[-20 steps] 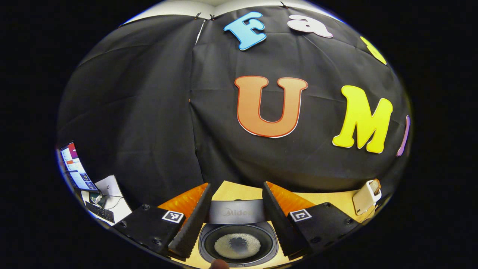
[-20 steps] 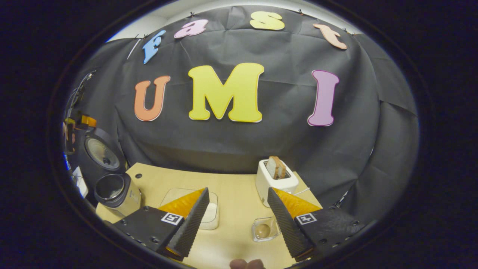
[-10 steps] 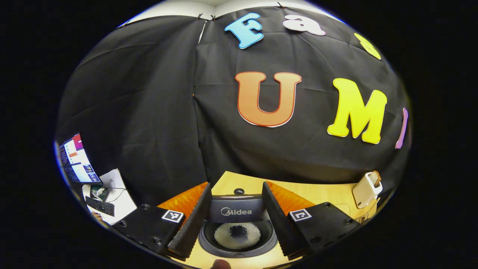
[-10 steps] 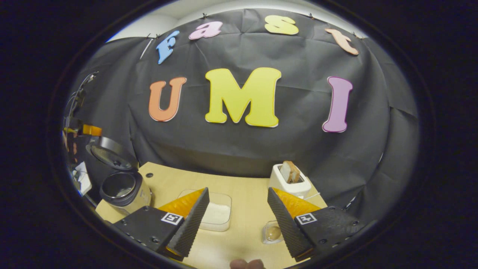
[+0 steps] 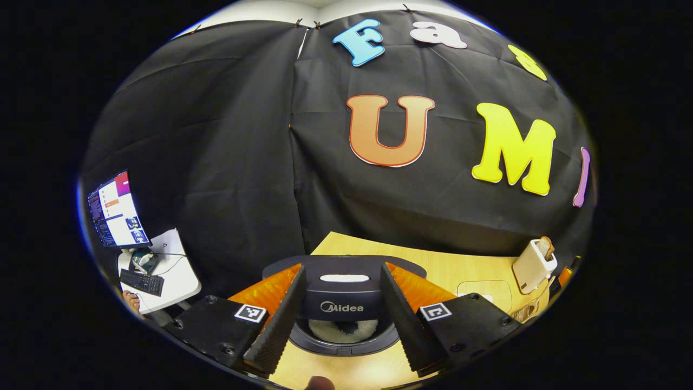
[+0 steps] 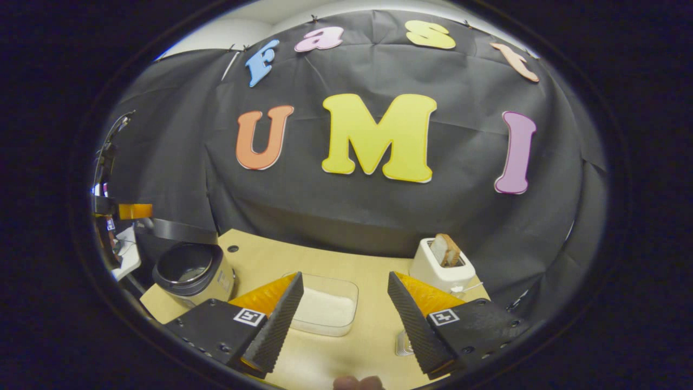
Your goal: Close the left gripper, press the button to open the rice cooker; take a wooden spoon from the chopstick holder with the right hand, scoop a spoonful of rice and pour it into the rice cooker, then put the wooden spoon back into the chopstick holder.
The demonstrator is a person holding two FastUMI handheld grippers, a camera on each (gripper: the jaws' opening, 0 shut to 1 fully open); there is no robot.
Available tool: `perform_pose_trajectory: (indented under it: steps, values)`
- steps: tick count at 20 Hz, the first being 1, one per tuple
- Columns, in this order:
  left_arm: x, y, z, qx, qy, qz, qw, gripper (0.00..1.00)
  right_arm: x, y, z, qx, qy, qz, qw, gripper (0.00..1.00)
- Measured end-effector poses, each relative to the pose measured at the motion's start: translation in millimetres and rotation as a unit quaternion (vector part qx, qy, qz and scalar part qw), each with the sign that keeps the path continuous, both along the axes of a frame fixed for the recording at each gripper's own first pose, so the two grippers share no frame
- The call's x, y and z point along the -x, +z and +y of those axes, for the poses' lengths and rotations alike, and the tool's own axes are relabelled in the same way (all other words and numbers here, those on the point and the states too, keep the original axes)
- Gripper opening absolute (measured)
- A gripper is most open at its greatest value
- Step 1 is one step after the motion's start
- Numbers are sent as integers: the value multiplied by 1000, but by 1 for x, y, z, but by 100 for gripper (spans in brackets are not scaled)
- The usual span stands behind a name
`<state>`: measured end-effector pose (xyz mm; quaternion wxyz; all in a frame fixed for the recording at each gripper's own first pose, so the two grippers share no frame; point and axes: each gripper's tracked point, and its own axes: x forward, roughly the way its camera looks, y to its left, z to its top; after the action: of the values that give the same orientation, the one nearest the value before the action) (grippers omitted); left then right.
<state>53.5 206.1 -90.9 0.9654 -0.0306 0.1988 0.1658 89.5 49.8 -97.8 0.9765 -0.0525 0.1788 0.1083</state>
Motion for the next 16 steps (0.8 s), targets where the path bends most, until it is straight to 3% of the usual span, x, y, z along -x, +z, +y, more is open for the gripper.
perform_pose_trajectory:
  steps: [16]
  values:
    - [29,-42,-9,8,23,-19,1000,88,4,2,5,21,19,-10,1000,94]
